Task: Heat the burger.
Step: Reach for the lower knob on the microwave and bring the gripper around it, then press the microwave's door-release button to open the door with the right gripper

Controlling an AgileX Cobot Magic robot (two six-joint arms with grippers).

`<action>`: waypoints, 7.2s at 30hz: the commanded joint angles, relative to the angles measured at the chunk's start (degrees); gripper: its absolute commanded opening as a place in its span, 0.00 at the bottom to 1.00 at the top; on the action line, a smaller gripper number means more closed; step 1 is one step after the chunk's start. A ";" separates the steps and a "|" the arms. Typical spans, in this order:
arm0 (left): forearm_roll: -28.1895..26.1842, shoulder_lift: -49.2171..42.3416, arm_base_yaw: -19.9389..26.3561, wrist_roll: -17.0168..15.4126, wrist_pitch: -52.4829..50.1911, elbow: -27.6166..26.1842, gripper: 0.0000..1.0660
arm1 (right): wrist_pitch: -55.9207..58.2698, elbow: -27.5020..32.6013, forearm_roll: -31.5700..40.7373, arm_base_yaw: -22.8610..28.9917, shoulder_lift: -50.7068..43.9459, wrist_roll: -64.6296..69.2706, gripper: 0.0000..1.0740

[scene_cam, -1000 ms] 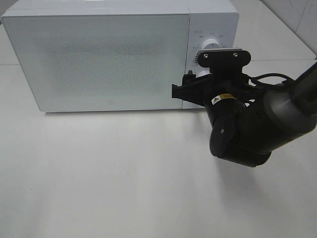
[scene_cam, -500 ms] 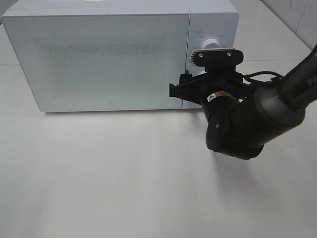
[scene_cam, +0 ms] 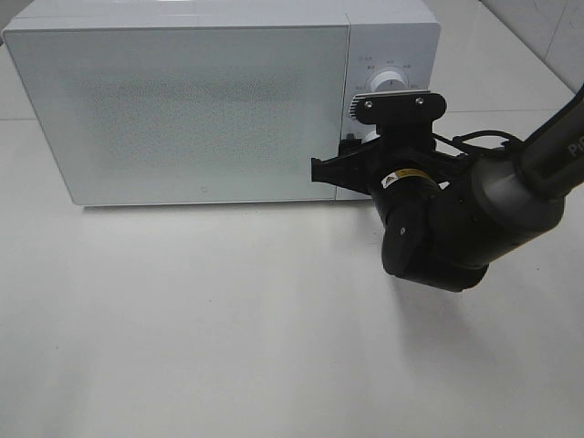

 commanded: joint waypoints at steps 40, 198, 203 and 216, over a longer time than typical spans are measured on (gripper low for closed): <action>-0.23 -0.74 0.23 0.23 -0.23 0.00 0.92 | -7.85 -0.57 -18.16 -0.69 0.11 74.77 0.00; -0.23 -0.57 0.23 0.23 -0.23 0.00 0.92 | 122.67 12.38 -48.19 -11.34 -97.40 21.31 0.71; -0.23 -0.57 0.23 0.23 -0.23 0.00 0.92 | 120.38 15.81 -48.07 -14.67 -105.02 23.49 0.71; -0.23 -0.57 0.23 0.23 -0.23 0.00 0.92 | 119.00 19.31 -46.58 -30.83 -120.66 22.57 0.71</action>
